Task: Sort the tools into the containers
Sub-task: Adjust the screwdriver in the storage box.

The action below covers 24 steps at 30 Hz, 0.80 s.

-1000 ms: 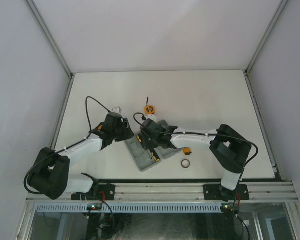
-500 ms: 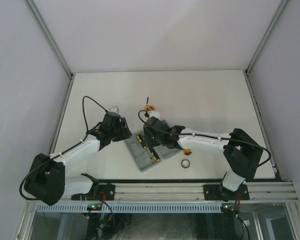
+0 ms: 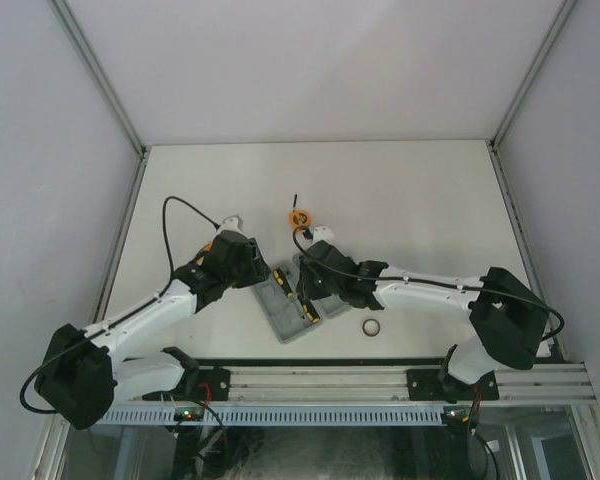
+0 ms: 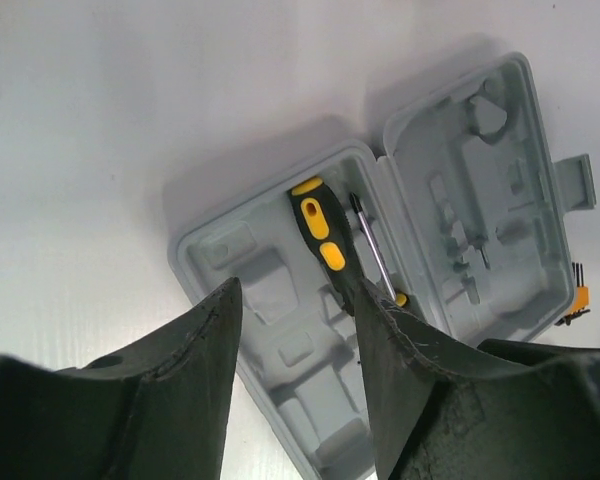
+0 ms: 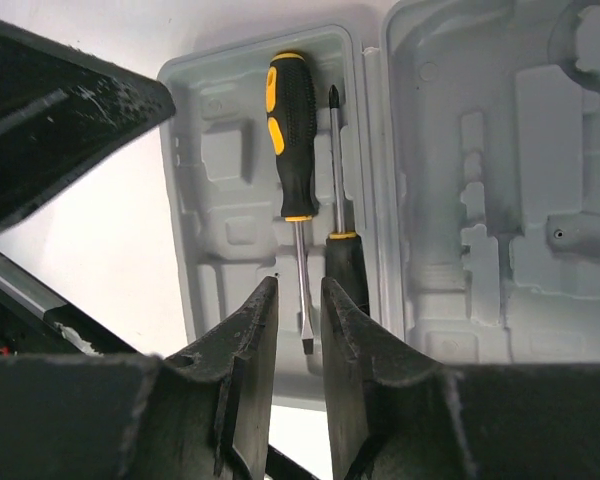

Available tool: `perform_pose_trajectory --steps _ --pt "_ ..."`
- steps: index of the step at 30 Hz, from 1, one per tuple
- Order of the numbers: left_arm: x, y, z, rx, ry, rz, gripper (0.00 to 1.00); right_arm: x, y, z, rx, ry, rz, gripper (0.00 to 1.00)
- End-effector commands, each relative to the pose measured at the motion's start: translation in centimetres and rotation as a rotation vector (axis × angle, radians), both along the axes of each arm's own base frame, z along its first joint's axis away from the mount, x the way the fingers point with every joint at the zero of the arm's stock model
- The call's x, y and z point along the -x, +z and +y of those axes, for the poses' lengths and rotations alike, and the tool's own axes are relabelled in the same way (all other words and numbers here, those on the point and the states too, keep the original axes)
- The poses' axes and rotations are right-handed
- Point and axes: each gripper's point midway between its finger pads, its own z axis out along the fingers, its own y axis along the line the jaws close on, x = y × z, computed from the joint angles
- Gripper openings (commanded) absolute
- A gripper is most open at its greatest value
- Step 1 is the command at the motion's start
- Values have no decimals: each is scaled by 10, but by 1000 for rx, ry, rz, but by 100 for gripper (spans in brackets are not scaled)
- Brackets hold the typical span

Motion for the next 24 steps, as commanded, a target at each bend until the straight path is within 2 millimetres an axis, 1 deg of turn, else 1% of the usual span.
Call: perform_pose_trajectory --steps 1,7,12,16,20,24 --pt "-9 18 -18 49 18 -37 52 -7 29 11 -103 -21 -60 23" --pt "-6 7 -34 46 -11 -8 51 -7 27 7 -102 -39 -59 23" --pt "-9 -5 -44 51 -18 23 49 -6 24 5 -100 -43 -54 22" --pt "-14 -6 -52 65 -30 26 48 -5 22 4 -98 -39 -46 22" --pt "-18 -8 -56 58 -36 29 46 -5 19 6 -101 -32 -37 19" --pt "-20 -14 -58 47 -37 46 43 -4 17 6 -98 -34 -32 18"
